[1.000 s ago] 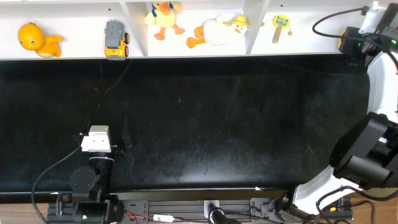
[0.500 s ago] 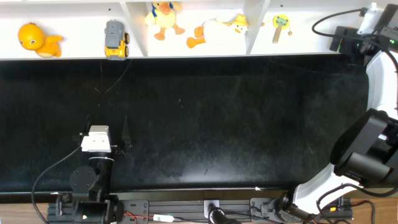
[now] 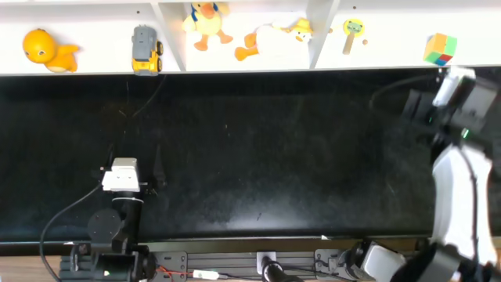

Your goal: Store Toys

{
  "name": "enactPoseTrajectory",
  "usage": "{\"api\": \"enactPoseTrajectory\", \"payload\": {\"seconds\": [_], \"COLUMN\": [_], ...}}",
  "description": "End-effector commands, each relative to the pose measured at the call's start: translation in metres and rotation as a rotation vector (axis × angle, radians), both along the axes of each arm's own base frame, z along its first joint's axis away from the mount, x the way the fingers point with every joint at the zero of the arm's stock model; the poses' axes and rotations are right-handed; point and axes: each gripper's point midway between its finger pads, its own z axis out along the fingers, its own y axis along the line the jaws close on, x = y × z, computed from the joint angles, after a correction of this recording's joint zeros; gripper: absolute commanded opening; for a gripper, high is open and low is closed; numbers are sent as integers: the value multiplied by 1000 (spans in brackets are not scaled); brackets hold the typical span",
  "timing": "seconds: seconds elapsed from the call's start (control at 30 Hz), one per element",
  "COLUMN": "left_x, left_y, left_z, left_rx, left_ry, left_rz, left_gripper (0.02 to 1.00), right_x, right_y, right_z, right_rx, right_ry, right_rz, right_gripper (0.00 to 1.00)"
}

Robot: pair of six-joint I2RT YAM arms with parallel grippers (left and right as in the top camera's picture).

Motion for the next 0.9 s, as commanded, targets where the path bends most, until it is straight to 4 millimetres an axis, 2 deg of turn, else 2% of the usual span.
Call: {"api": "enactPoseTrajectory", "payload": {"seconds": [0.03, 0.13, 0.17, 0.2, 0.27, 0.33, 0.4, 0.5, 0.53, 0.67, 0.9], "left_x": [0, 0, 0, 0, 0, 0, 0, 0, 0, 0, 0], "left_y": [-1, -1, -1, -1, -1, -1, -1, -1, -1, -1, -1], "left_z": [1, 1, 1, 1, 1, 1, 1, 1, 1, 1, 1], "left_rx": [18, 18, 18, 18, 18, 18, 18, 18, 17, 18, 18], "left_ry": [-7, -7, -7, -7, -7, -7, -7, -6, -7, -6, -6], "left_rz": [-8, -8, -8, -8, -8, -8, -8, -8, -8, -8, -8], "left_gripper": [998, 998, 998, 998, 998, 998, 996, 998, 998, 998, 998], "right_x": [-25, -25, -25, -26, -31, -40, -51, -67, -74, -86, -89], "right_y": [42, 85, 96, 113, 131, 144, 152, 160, 160, 159, 162], "right_z": [-12, -5, 0, 12, 29, 37, 34, 16, 5, -11, 10], "right_rx": [39, 22, 34, 78, 115, 118, 101, 64, 49, 2, -50], "right_ry": [-93, -215, -274, -405, -560, -652, -676, -636, -610, -565, -656], "right_rz": [-9, 84, 98, 116, 184, 261, 306, 352, 357, 381, 420], "right_gripper": [991, 996, 996, 996, 996, 993, 996, 998, 996, 996, 998]}}
